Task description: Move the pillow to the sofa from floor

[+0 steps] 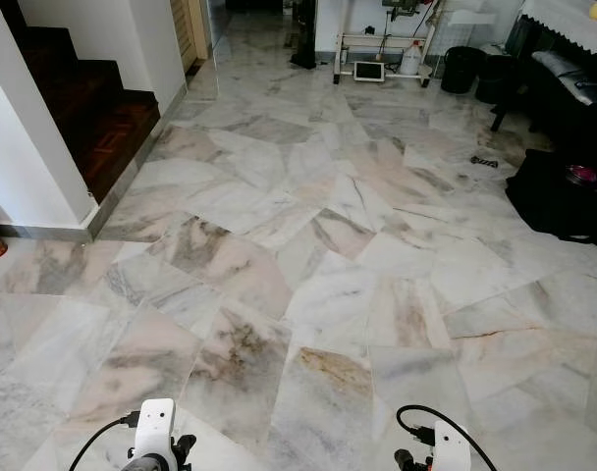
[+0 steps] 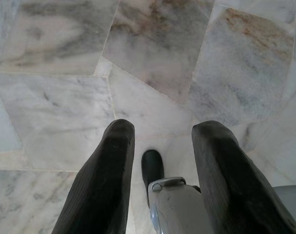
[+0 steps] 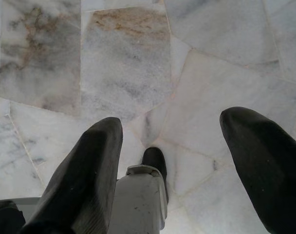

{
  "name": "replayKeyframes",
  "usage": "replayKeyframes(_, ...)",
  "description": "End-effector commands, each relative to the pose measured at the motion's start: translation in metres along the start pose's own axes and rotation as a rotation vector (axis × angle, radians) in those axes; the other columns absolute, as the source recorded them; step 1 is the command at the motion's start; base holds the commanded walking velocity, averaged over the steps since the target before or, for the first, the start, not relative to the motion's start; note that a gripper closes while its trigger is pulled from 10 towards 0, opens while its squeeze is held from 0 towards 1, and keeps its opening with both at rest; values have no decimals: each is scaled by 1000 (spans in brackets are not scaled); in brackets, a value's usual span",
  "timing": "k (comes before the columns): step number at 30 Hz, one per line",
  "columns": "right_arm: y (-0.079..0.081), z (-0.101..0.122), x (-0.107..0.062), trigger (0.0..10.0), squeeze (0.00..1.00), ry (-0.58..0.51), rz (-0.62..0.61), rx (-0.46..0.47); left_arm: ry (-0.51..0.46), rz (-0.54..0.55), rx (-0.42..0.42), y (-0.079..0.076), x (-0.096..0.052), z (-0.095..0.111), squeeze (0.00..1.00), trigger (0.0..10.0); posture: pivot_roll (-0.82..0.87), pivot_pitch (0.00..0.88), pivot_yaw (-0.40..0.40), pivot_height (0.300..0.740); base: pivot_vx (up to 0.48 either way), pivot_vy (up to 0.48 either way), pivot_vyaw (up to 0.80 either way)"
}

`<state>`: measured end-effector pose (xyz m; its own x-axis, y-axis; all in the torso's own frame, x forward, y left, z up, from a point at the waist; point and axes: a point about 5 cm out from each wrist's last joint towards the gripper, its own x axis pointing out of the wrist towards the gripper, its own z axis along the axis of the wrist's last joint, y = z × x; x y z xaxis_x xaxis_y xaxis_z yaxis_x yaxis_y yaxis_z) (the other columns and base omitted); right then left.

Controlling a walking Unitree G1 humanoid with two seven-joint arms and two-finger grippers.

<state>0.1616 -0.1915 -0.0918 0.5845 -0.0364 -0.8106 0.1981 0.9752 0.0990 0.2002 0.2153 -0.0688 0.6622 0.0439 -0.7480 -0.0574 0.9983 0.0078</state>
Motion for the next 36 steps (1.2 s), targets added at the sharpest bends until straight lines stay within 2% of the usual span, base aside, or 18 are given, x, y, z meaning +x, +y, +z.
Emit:
replayKeyframes(1, 5, 19, 3, 10000, 0, -100, -44, 116, 153, -19, 74, -10, -1, -20, 0, 10000, -104, 0, -13, 740, 0, 0, 0)
replayKeyframes(5, 5, 19, 3, 10000, 0, -98, -40, 114, 155, -18, 76, -9, -1, -20, 0, 10000, -103, 0, -13, 740, 0, 0, 0)
replayKeyframes(8, 5, 20, 3, 10000, 0, -104, -38, 129, 158, -17, 42, -9, -1, -20, 0, 10000, -98, 0, -17, 740, 0, 0, 0)
replayKeyframes(36, 4, 19, 3, 10000, 0, -104, -46, 153, 160, -15, 48, -9, -1, -19, 0, 10000, -99, 0, -17, 740, 0, 0, 0)
